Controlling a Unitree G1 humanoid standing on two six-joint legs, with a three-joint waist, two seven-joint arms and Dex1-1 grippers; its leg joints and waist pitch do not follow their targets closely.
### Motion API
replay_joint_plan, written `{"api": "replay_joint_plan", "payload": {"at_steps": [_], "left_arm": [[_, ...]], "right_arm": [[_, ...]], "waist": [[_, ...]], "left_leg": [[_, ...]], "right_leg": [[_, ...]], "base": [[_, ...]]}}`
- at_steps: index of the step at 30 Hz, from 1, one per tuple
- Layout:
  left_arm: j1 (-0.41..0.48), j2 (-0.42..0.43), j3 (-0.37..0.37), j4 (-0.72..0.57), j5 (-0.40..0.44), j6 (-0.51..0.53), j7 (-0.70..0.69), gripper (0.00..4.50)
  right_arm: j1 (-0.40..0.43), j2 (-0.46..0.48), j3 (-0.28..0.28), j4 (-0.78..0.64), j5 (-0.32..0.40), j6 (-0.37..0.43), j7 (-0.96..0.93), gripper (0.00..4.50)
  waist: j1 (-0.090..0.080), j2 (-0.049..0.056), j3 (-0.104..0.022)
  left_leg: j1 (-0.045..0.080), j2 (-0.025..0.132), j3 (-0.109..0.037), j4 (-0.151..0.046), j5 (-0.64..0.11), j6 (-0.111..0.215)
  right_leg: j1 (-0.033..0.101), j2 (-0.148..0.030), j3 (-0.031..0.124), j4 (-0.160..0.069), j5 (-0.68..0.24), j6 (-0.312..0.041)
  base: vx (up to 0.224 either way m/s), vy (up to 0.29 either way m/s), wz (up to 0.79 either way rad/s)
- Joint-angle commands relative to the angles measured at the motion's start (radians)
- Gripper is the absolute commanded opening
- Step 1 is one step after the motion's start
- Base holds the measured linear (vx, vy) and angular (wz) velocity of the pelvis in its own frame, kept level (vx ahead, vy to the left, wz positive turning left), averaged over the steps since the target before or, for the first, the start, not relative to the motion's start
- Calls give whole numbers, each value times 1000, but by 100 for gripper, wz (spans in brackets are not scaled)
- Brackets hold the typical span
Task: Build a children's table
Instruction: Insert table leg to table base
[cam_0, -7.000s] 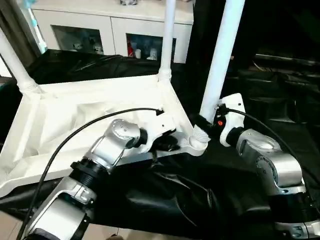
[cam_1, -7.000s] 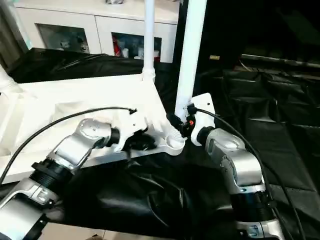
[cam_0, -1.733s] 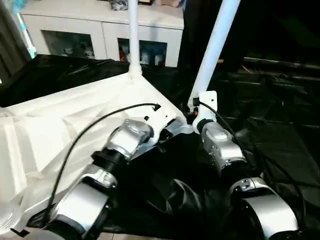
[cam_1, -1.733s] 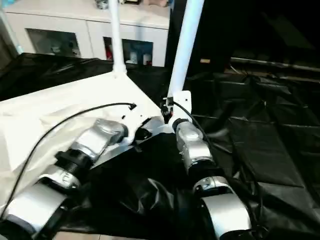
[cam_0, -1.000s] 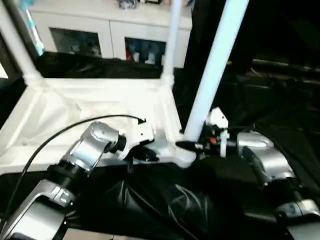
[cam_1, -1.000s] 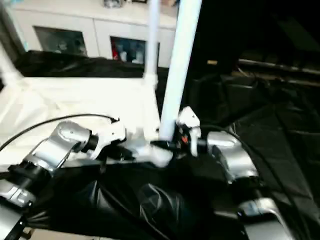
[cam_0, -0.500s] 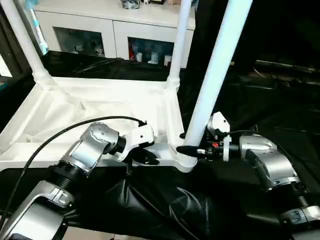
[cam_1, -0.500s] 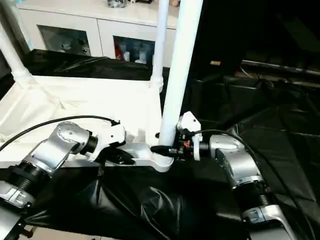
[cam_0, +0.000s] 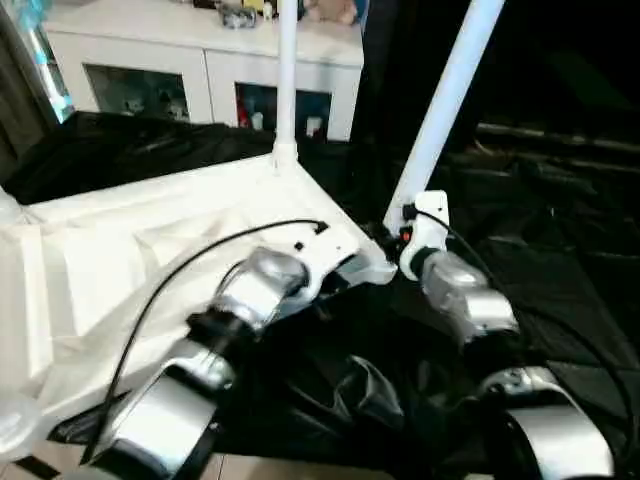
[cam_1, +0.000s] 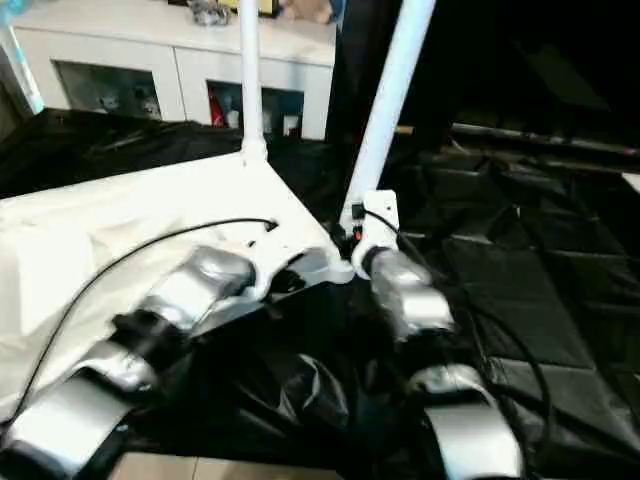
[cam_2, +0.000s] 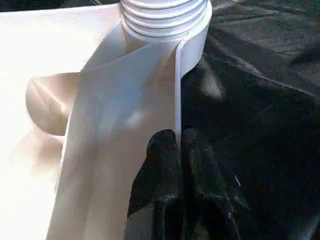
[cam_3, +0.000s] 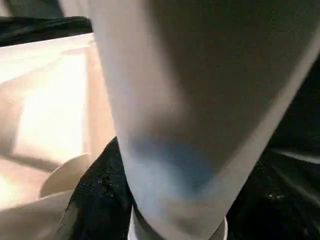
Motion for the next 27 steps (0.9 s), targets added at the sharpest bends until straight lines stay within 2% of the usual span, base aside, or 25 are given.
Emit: {"api": "replay_joint_plan", "payload": {"at_steps": [1, 3, 5, 6, 7, 8, 9, 10, 11, 12, 13, 14, 15, 16, 17, 18, 19, 20, 21, 23, 24, 27], "left_arm": [[-45, -40, 14, -7, 3, -9, 54, 0], [-49, -45, 16, 1, 4, -7, 61, 0], [-59, -42, 22, 24, 8, -10, 74, 0], [-62, -39, 25, 31, 9, -13, 77, 0], [-63, -38, 26, 35, 9, -14, 79, 0], [-68, -33, 31, 49, 9, -20, 83, 0], [-71, -31, 33, 55, 9, -22, 86, 0], [-72, -30, 35, 59, 9, -23, 87, 0], [-74, -28, 36, 63, 9, -25, 88, 0], [-76, -27, 38, 65, 8, -25, 89, 0], [-77, -26, 40, 67, 8, -26, 90, 0], [-79, -26, 41, 70, 8, -26, 91, 0], [-79, -26, 41, 70, 8, -26, 91, 0], [-81, -25, 42, 74, 7, -27, 90, 0], [-82, -24, 43, 76, 7, -28, 90, 0], [-84, -25, 44, 80, 7, -30, 89, 0], [-85, -24, 46, 84, 7, -32, 89, 0], [-87, -24, 46, 88, 7, -34, 89, 0], [-89, -24, 47, 92, 6, -36, 88, 0], [-93, -26, 49, 100, 6, -42, 88, 0], [-94, -27, 49, 102, 5, -44, 87, 0], [-96, -26, 51, 106, 5, -47, 86, 0]], "right_arm": [[72, 32, 8, 146, -17, 72, -36, 191], [64, 45, 11, 159, -24, 69, -41, 191], [55, 56, 15, 176, -28, 58, -61, 191], [53, 59, 18, 180, -30, 55, -64, 191], [53, 60, 18, 183, -31, 53, -66, 191], [50, 62, 18, 191, -36, 47, -66, 191], [48, 64, 17, 196, -39, 43, -65, 191], [47, 64, 16, 199, -40, 42, -65, 191], [46, 65, 15, 202, -43, 38, -64, 191], [45, 66, 14, 205, -46, 36, -63, 191], [44, 66, 14, 208, -47, 35, -61, 191], [41, 65, 12, 212, -50, 32, -60, 191], [41, 65, 12, 212, -50, 32, -60, 191], [39, 65, 11, 217, -51, 29, -60, 191], [37, 65, 11, 219, -52, 27, -59, 191], [35, 65, 10, 221, -54, 25, -59, 191], [33, 66, 9, 222, -56, 24, -59, 191], [32, 66, 9, 223, -60, 22, -58, 191], [30, 66, 11, 224, -65, 20, -56, 191], [27, 63, 14, 227, -74, 17, -54, 191], [25, 61, 18, 229, -81, 14, -47, 191], [22, 55, 44, 231, -109, 2, -27, 191]], "waist": [[-19, 28, -23], [-24, 34, -12], [-19, 38, -13], [-14, 37, -12], [-20, 27, -15], [-37, 19, -2], [-40, 29, 0], [-24, 55, -8], [12, 56, -16], [93, 66, -5], [45, -57, -35], [54, -54, -14], [67, -33, -28], [80, -15, -39], [71, -14, -40], [68, -2, -44], [68, -2, -44], [56, 5, -43], [58, 12, -48], [54, 12, -48], [51, 6, -46], [45, 2, -41]], "left_leg": [[34, 11, -6, -90, -727, 10], [29, 22, -10, -114, -822, 0], [16, 30, -11, -129, -855, -6], [23, 26, -6, -135, -873, -18], [40, 11, -3, -114, -847, -17], [86, -30, 3, -41, -746, -7], [81, -27, 2, -41, -746, -6], [-8, 24, -10, -121, -823, 1], [-86, 63, -16, -179, -887, 3], [-54, 53, 49, -206, -925, 39], [60, -18, 26, -41, -588, 39], [38, -38, 31, 63, -298, 43], [-11, -21, 7, 24, -202, 43], [-48, -6, 0, -56, -122, -9], [-52, -4, -4, -70, -117, -25], [-26, -6, 6, -75, -166, -33], [-26, -6, 6, -75, -166, -33], [-33, -5, 3, -85, -280, -43], [-24, -4, 4, -86, -300, -45], [-19, -1, 4, -86, -320, -42], [-24, -5, 5, -88, -326, -40], [-20, -5, 9, -90, -379, -30]], "right_leg": [[8, -31, -12, -95, -537, -37], [23, -27, -18, -76, -538, -31], [38, -30, 0, -41, -513, -40], [26, -32, 13, -37, -528, -54], [6, -38, 11, -64, -581, -46], [-42, -39, -62, -159, -809, 35], [-32, -33, -87, -168, -806, 55], [75, -30, -67, -36, -622, 37], [145, -35, 1, 138, -390, -12], [68, -4, 35, 164, -188, -50], [-24, -69, 96, -7, -673, 20], [-53, -136, 119, -96, -1108, 48], [11, -156, 134, -66, -1044, 30], [41, -96, 99, -28, -769, 12], [39, -73, 89, -10, -599, -1], [26, -43, 87, 8, -281, -76], [26, -43, 87, 8, -281, -76], [35, -43, 89, 9, -278, -122], [32, -42, 90, 5, -260, -132], [27, -42, 95, 4, -246, -142], [31, -37, 96, 2, -256, -139], [21, -39, 103, -11, -350, -124]], "base": [[0, 0, 0], [0, 0, 0], [0, 0, 0], [0, 0, 0], [0, 0, 0], [0, 0, 0], [0, 0, 0], [0, 0, 0], [0, 0, 0], [63, -143, 20], [63, -143, 20], [95, -126, -3], [88, -25, -37], [88, -25, -37], [107, 18, -28], [0, 0, 0], [0, 0, 0], [0, 0, 0], [0, 0, 0], [0, 0, 0], [0, 0, 0], [0, 0, 0]]}}
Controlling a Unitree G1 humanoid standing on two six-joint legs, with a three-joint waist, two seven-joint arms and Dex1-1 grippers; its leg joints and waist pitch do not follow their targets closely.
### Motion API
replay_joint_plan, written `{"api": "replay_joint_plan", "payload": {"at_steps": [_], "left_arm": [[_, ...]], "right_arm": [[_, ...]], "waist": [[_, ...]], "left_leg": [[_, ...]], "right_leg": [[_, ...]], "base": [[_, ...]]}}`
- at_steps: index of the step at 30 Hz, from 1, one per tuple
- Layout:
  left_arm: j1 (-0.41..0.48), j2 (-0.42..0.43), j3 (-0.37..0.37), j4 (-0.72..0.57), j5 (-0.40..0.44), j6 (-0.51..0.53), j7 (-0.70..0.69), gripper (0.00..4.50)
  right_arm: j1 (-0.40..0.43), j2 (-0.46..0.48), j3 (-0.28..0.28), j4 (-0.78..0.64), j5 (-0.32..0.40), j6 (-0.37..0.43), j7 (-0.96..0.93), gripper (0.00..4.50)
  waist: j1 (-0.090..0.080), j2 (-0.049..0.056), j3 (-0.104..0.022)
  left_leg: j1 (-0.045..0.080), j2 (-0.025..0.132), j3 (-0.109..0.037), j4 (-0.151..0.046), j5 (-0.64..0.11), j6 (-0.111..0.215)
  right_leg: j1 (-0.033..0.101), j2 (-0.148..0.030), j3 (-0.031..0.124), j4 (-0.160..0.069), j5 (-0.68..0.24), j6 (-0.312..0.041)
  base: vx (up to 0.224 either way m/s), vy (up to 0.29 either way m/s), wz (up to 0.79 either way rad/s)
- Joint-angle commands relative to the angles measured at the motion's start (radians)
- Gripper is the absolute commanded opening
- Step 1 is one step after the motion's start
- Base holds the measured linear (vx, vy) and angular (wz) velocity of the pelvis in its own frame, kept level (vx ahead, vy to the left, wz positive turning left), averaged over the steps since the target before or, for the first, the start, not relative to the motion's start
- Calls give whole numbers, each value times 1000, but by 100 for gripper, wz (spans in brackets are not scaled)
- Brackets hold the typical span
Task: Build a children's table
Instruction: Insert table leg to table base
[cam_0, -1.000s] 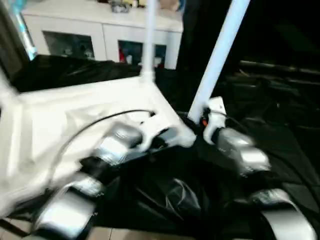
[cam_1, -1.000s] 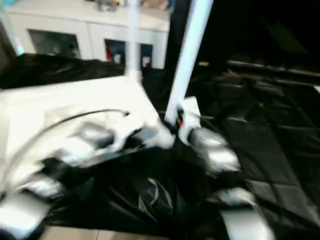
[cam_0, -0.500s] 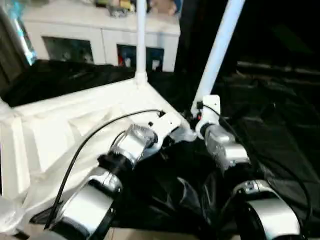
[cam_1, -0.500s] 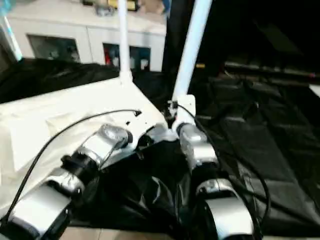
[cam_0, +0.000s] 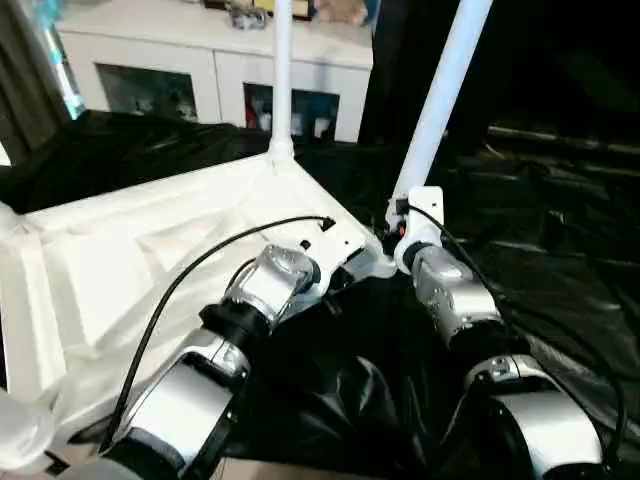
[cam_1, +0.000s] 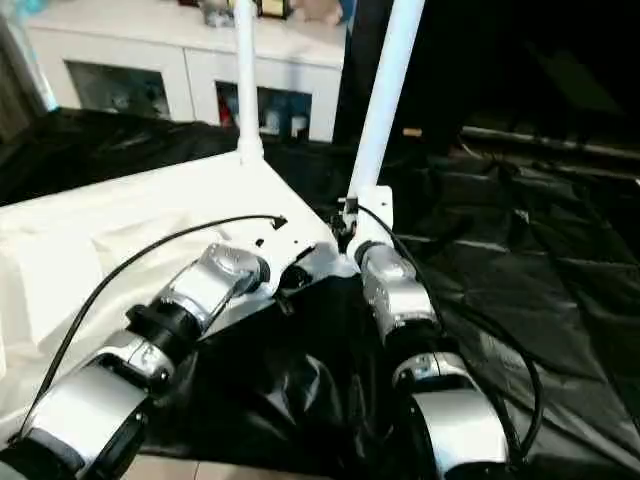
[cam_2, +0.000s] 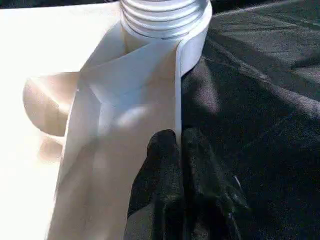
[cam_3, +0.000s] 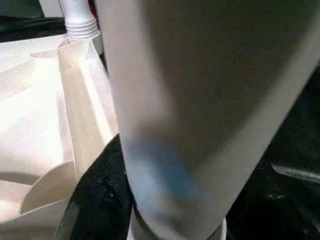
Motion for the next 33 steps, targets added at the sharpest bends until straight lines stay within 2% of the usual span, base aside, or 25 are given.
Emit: {"api": "replay_joint_plan", "payload": {"at_steps": [1, 4, 5, 7, 10, 11, 14, 16, 18, 20, 21, 23, 24, 25, 26, 27, 29, 30, 31, 33], "left_arm": [[-42, 1, 16, 8, 14, -24, 45, 0], [-42, 2, 18, 8, 14, -24, 44, 0], [-41, 2, 18, 8, 14, -24, 44, 0], [-42, 3, 19, 10, 13, -27, 44, 0], [-43, 3, 20, 14, 12, -29, 44, 0], [-44, 5, 19, 12, 11, -34, 38, 0], [-41, 10, 16, 6, 7, -63, 13, 0], [-37, 13, 14, -2, 5, -77, 3, 0], [-28, 20, 9, -20, 2, -101, -22, 0], [-25, 23, 9, -29, 0, -99, -28, 0], [-20, 29, 4, -38, 0, -109, -44, 0], [-6, 45, -5, -65, 0, -118, -75, 0], [2, 55, -9, -79, -2, -130, -96, 0], [17, 73, -17, -101, -8, -152, -137, 0], [24, 81, -22, -112, -11, -169, -160, 0], [40, 104, -29, -138, -19, -172, -204, 0], [51, 122, -35, -154, -23, -194, -238, 0], [65, 141, -42, -176, -34, -214, -286, 0], [81, 164, -52, -204, -42, -233, -335, 0], [108, 196, -60, -252, -69, -254, -416, 0]], "right_arm": [[79, 31, 61, 140, -35, 73, 44, 191], [75, 32, 59, 140, -30, 68, 58, 191], [73, 32, 57, 138, -26, 66, 66, 247], [70, 32, 52, 136, -23, 65, 76, 263], [68, 33, 47, 135, -26, 64, 86, 281], [67, 32, 45, 127, -28, 61, 89, 303], [64, 26, 41, 105, -24, 40, 98, 321], [67, 19, 40, 84, -20, 23, 115, 346], [77, 7, 45, 36, -16, 10, 151, 356], [85, -3, 52, 5, -17, -1, 179, 367], [96, -12, 60, -22, -19, -3, 203, 387], [133, -46, 85, -118, -18, 8, 269, 394], [152, -67, 99, -164, -21, 17, 298, 402], [178, -105, 119, -222, -31, 23, 336, 402], [189, -121, 125, -248, -32, 26, 355, 416], [222, -162, 139, -323, -17, 49, 424, 428], [247, -191, 151, -380, -3, 70, 482, 438], [276, -227, 171, -444, 9, 89, 546, 444], [309, -267, 192, -511, 17, 102, 608, 444], [350, -324, 212, -594, 32, 119, 678, 444]], "waist": [[-5, 11, -16], [-4, 6, -16], [-4, 6, -16], [-3, 6, -15], [-4, 6, -18], [-3, 5, -21], [-2, 5, -24], [-1, 3, -21], [-1, 6, -21], [2, 4, -27], [1, 2, -30], [6, 6, -36], [5, 6, -39], [5, -1, -38], [8, 0, -36], [10, 4, -35], [9, 4, -34], [10, 4, -32], [16, 5, -29], [15, 9, -31]], "left_leg": [[-2, 11, 10, -81, -406, -14], [-4, 11, 11, -81, -411, -6], [-6, 11, 12, -82, -397, -3], [-6, 12, 13, -82, -390, -2], [-12, 13, 13, -83, -363, -5], [-12, 13, 15, -81, -330, -3], [-17, 14, 19, -78, -272, 2], [-18, 13, 22, -77, -268, 7], [-18, 13, 22, -77, -270, 9], [-20, 15, 22, -72, -229, 14], [-22, 13, 24, -66, -175, 21], [-22, 9, 27, -51, -68, 53], [-24, 8, 27, -47, -35, 63], [-29, 1, 29, -41, 23, 87], [-29, 0, 29, -40, 32, 96], [-27, 0, 31, -37, 8, 120], [-27, 4, 31, -38, -18, 126], [-27, 3, 29, -40, -28, 126], [-25, 8, 28, -42, -44, 123], [-25, 10, 29, -40, -49, 123]], "right_leg": [[-2, -41, 36, -105, -326, -134], [-4, -44, 40, -111, -378, -116], [-5, -44, 41, -113, -383, -107], [-6, -44, 41, -113, -376, -106], [-1, -44, 41, -110, -347, -112], [0, -41, 41, -104, -288, -122], [5, -39, 41, -96, -187, -146], [4, -40, 40, -96, -184, -151], [4, -41, 41, -96, -195, -154], [11, -43, 41, -90, -126, -163], [14, -37, 40, -78, -33, -178], [21, -31, 37, -62, 168, -203], [22, -29, 37, -55, 234, -213], [27, -25, 34, -48, 333, -226], [28, -24, 33, -49, 351, -229], [29, -28, 33, -50, 348, -235], [29, -30, 33, -51, 313, -239], [30, -29, 32, -53, 291, -241], [32, -31, 33, -56, 256, -236], [29, -32, 35, -53, 248, -240]], "base": [[0, 0, 0], [0, 0, 0], [0, 0, 0], [0, 0, 0], [0, 0, 0], [0, 0, 0], [0, 0, 0], [0, 0, 0], [0, 0, 0], [0, 0, 0], [0, 0, 0], [0, 0, 0], [0, 0, 0], [0, 0, 0], [0, 0, 0], [0, 0, 0], [0, 0, 0], [0, 0, 0], [0, 0, 0], [0, 0, 0]]}}
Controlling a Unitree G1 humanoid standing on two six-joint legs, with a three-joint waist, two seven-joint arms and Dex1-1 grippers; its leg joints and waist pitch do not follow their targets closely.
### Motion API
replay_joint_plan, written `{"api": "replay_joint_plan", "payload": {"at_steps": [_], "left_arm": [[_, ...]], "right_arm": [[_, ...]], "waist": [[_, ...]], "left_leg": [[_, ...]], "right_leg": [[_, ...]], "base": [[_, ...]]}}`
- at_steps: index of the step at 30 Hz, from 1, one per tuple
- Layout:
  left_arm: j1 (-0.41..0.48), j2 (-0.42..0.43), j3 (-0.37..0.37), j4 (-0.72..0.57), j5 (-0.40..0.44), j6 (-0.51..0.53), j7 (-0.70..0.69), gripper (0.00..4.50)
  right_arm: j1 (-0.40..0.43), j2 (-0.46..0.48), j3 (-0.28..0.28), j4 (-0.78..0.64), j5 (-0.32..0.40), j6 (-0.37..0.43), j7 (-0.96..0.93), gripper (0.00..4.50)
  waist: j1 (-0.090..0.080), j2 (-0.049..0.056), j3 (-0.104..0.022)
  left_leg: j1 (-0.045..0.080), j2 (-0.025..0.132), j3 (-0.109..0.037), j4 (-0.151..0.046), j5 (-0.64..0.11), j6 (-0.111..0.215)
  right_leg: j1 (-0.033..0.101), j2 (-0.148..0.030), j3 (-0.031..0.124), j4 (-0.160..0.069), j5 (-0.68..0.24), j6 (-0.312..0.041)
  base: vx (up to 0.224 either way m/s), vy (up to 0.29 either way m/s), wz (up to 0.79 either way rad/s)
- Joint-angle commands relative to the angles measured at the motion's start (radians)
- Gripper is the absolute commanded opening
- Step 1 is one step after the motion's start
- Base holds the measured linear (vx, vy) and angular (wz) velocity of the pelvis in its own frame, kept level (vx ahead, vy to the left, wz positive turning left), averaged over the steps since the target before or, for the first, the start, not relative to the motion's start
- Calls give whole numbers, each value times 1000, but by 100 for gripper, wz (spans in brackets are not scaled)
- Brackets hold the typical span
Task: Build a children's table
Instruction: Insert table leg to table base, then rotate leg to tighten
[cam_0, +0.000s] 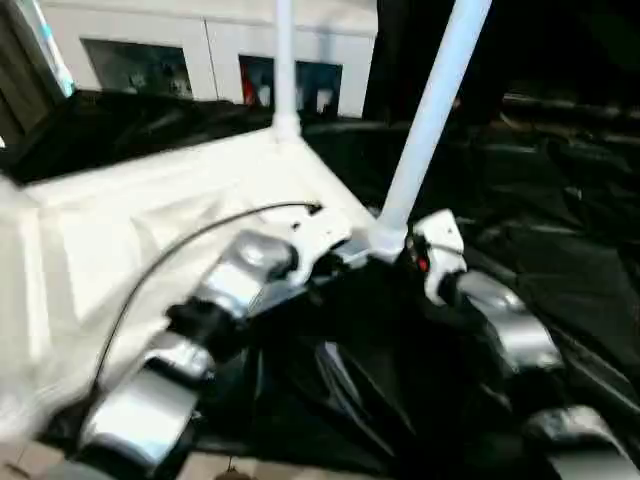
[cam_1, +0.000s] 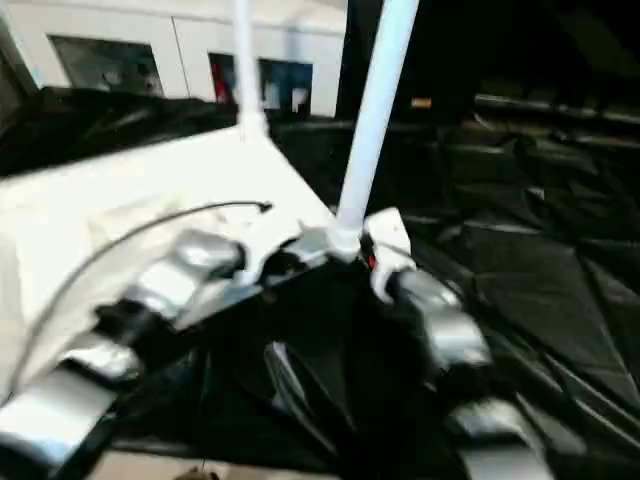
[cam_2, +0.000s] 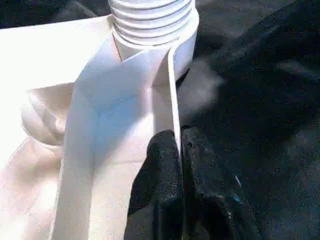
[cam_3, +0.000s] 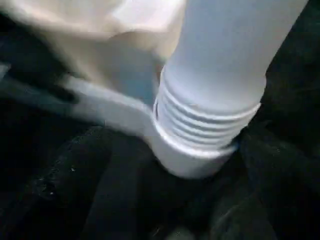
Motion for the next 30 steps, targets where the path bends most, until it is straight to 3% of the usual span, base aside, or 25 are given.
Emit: {"api": "replay_joint_plan", "payload": {"at_steps": [1, 8, 12, 17, 26, 30], "left_arm": [[15, -2, -41, -60, -27, -36, -92, 0], [61, 67, -47, -155, -58, -50, -208, 0], [101, 118, -58, -242, -88, -26, -306, 0], [123, 129, -61, -290, -103, -7, -338, 0], [137, 130, -64, -326, -103, 6, -338, 0], [141, 129, -62, -331, -98, 8, -331, 0]], "right_arm": [[17, -28, 33, -88, 31, 30, 81, 444], [83, -139, 34, -246, 77, 112, 200, 444], [124, -211, 40, -334, 97, 159, 269, 444], [132, -216, 46, -350, 89, 167, 262, 444], [110, -191, 64, -324, 74, 165, 234, 444], [101, -177, 70, -310, 77, 165, 232, 407]], "waist": [[1, 1, -61], [4, 5, -59], [9, 7, -60], [10, 6, -60], [9, 4, -63], [10, -1, -64]], "left_leg": [[7, 10, 18, -36, -59, 100], [10, 12, 17, -35, -87, 76], [11, 14, 18, -32, -74, 82], [12, 13, 19, -30, -88, 67], [10, 10, 18, -24, -70, 67], [9, 9, 19, -22, -70, 69]], "right_leg": [[65, -32, 34, -51, 237, -239], [62, -34, 35, -48, 201, -266], [62, -34, 37, -45, 204, -264], [58, -34, 37, -43, 162, -272], [58, -34, 37, -37, 163, -270], [60, -34, 38, -36, 160, -269]], "base": [[0, 0, 0], [0, 0, 0], [0, 0, 0], [0, 0, 0], [0, 0, 0], [0, 0, 0]]}}
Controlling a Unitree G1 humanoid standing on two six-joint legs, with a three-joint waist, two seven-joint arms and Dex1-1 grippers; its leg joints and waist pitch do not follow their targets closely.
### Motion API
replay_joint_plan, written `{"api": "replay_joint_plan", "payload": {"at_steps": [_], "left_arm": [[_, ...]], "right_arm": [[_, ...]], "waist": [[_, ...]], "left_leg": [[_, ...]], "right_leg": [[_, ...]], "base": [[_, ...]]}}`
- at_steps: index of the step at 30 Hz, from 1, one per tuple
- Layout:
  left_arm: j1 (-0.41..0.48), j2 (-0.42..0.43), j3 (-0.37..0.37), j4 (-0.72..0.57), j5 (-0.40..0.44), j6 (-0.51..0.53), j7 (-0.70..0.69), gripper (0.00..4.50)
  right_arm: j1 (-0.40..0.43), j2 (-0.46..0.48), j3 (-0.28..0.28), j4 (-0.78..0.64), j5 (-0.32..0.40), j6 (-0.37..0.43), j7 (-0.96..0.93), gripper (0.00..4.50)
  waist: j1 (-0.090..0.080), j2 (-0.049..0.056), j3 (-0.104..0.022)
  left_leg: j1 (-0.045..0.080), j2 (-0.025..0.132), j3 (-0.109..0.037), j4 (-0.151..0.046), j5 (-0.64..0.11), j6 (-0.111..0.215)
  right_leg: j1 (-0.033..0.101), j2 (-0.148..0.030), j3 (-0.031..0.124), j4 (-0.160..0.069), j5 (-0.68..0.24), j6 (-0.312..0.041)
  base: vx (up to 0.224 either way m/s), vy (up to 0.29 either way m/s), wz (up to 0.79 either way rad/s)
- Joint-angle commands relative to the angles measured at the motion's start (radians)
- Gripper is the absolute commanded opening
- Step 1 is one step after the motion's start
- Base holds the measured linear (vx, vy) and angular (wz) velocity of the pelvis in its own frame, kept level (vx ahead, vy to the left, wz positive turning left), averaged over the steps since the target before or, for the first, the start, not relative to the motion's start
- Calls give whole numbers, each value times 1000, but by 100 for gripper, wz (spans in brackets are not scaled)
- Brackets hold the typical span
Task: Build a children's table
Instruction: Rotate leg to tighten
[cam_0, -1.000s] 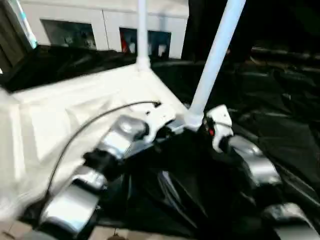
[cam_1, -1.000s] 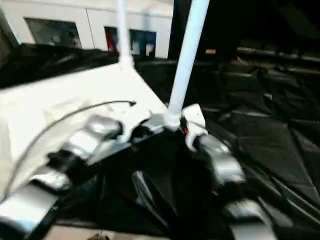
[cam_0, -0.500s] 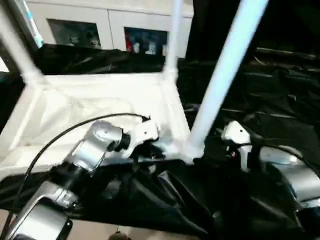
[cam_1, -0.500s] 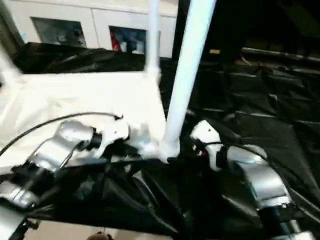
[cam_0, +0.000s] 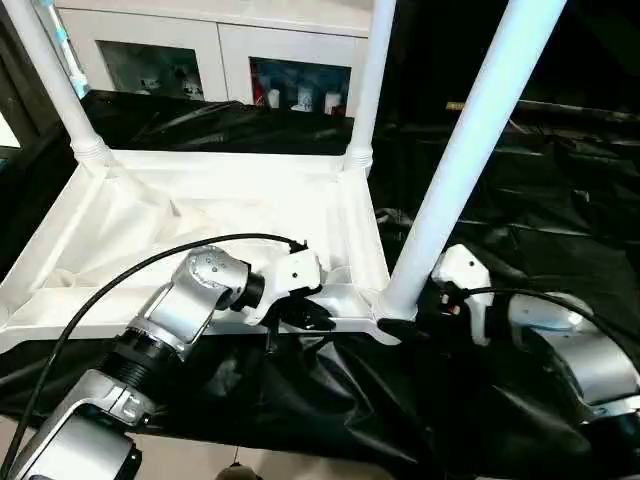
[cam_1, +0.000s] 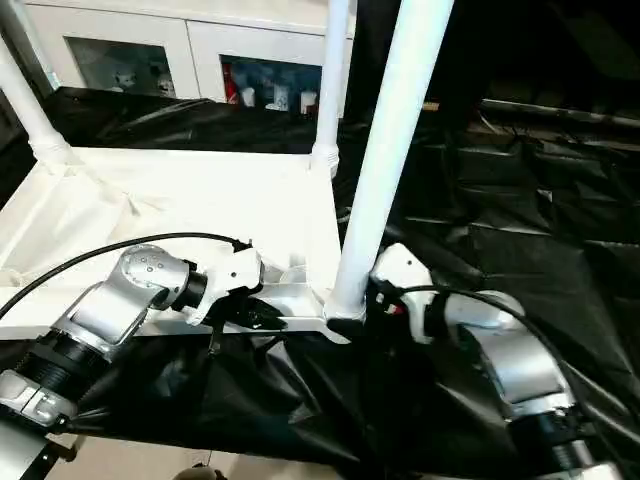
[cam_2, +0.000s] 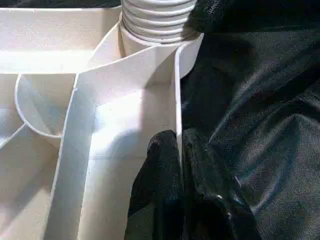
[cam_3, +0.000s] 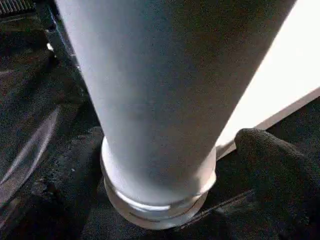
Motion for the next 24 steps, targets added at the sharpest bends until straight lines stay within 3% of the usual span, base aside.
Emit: {"api": "replay_joint_plan", "payload": {"at_steps": [1, 3, 6, 11, 15, 16, 17, 18, 19, 20, 22, 24], "left_arm": [[-4, -14, -4, -57, -24, -8, -21, 0], [-1, -12, -5, -58, -25, -9, -15, 0], [1, -12, -5, -62, -25, -4, -11, 0], [-1, -28, 8, -40, -16, 8, 35, 0], [-17, -69, 38, 16, -10, 32, 124, 0], [-31, -100, 53, 55, -2, 56, 185, 0], [-31, -100, 53, 55, -2, 56, 185, 0], [-47, -139, 66, 99, 8, 77, 261, 0], [-47, -139, 66, 99, 8, 77, 261, 0], [-62, -181, 74, 135, 18, 93, 331, 0], [-69, -203, 77, 150, 21, 101, 364, 0], [-89, -281, 88, 189, 27, 129, 457, 0]], "right_arm": [[-17, 2, 12, 14, -9, -5, -5, 407], [-19, 7, 14, 20, -8, -6, -8, 367], [-18, 10, 15, 23, -7, -7, -8, 362], [-9, 38, 11, 48, -14, -24, -39, 310], [-13, 120, -29, 117, -15, -29, -162, 285], [-22, 186, -54, 168, -15, -23, -261, 283], [-22, 186, -54, 168, -15, -23, -261, 280], [-40, 267, -85, 232, -13, -19, -375, 278], [-40, 267, -85, 232, -13, -19, -375, 278], [-68, 340, -107, 298, -16, -31, -479, 277], [-84, 373, -115, 331, -21, -43, -531, 277], [-140, 463, -115, 427, -45, -77, -651, 277]], "waist": [[-1, -5, -67], [-3, -5, -66], [-4, -4, -66], [-6, -4, -67], [-9, -6, -66], [-11, -7, -66], [-13, -7, -65], [-15, -6, -66], [-24, -5, -64], [-25, -3, -65], [-30, -3, -63], [-33, -1, -62]], "left_leg": [[9, 7, 19, -46, -67, 67], [9, 6, 19, -46, -79, 64], [9, 7, 18, -46, -80, 61], [9, 6, 19, -44, -78, 61], [9, 5, 20, -45, -103, 41], [9, 4, 20, -46, -104, 36], [10, 2, 19, -48, -115, 24], [10, 3, 19, -50, -118, 18], [11, 3, 18, -53, -134, 6], [14, 4, 18, -53, -154, -4], [13, 2, 19, -55, -166, -14], [14, 2, 20, -57, -184, -23]], "right_leg": [[59, -33, 34, -51, 156, -266], [58, -34, 34, -52, 134, -264], [58, -33, 34, -51, 128, -261], [56, -32, 34, -50, 136, -266], [56, -33, 35, -53, 85, -259], [54, -32, 36, -53, 76, -255], [54, -34, 34, -57, 44, -250], [54, -34, 35, -57, 32, -246], [51, -33, 35, -59, 9, -245], [50, -34, 36, -62, -13, -240], [50, -34, 38, -66, -36, -233], [45, -33, 40, -68, -56, -223]], "base": [[0, 0, 0], [0, 0, 0], [0, 0, 0], [0, 0, 0], [0, 0, 0], [0, 0, 0], [0, 0, 0], [0, 0, 0], [0, 0, 0], [0, 0, 0], [0, 0, 0], [0, 0, 0]]}}
